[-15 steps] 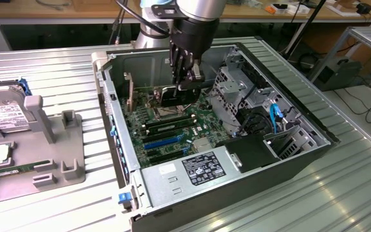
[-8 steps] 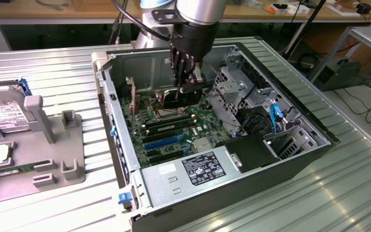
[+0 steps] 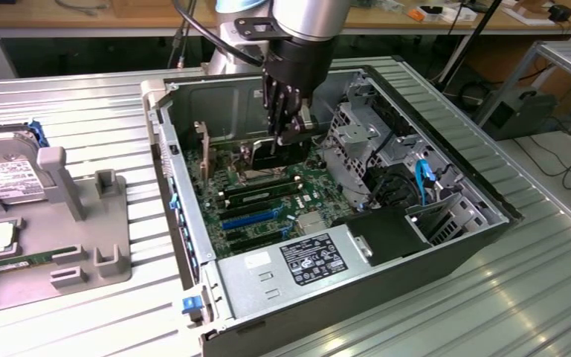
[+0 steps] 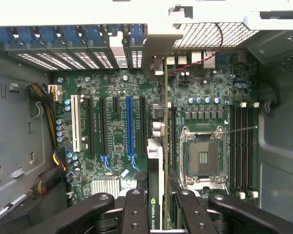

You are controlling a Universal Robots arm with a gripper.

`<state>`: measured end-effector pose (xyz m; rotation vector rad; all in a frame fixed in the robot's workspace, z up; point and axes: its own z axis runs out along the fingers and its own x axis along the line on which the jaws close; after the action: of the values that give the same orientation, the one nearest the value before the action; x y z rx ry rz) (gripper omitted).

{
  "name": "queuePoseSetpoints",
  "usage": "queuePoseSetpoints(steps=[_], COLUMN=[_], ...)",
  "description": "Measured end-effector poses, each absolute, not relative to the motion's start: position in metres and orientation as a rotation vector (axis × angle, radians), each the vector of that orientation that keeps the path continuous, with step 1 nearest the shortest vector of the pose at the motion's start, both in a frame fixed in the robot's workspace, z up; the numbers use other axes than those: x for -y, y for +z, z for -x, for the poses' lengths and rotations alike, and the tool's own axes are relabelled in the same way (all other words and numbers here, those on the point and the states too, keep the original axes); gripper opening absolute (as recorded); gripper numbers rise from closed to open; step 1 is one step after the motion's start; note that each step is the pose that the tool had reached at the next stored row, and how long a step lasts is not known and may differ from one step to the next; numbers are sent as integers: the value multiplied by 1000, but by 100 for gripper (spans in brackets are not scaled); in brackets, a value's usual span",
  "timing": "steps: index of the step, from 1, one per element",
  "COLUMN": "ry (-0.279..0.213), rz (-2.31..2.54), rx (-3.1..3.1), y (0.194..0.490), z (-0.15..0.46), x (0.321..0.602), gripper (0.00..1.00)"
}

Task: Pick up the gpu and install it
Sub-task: 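Insert the gpu into the slot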

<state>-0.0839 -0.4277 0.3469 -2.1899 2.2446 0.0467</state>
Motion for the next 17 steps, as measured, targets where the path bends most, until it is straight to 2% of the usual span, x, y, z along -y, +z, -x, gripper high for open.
queuePoseSetpoints(steps=[17], ry=[47], rz=[2190], rx=[-2245], y=[341], z=[84], x=[438], gripper=[27])
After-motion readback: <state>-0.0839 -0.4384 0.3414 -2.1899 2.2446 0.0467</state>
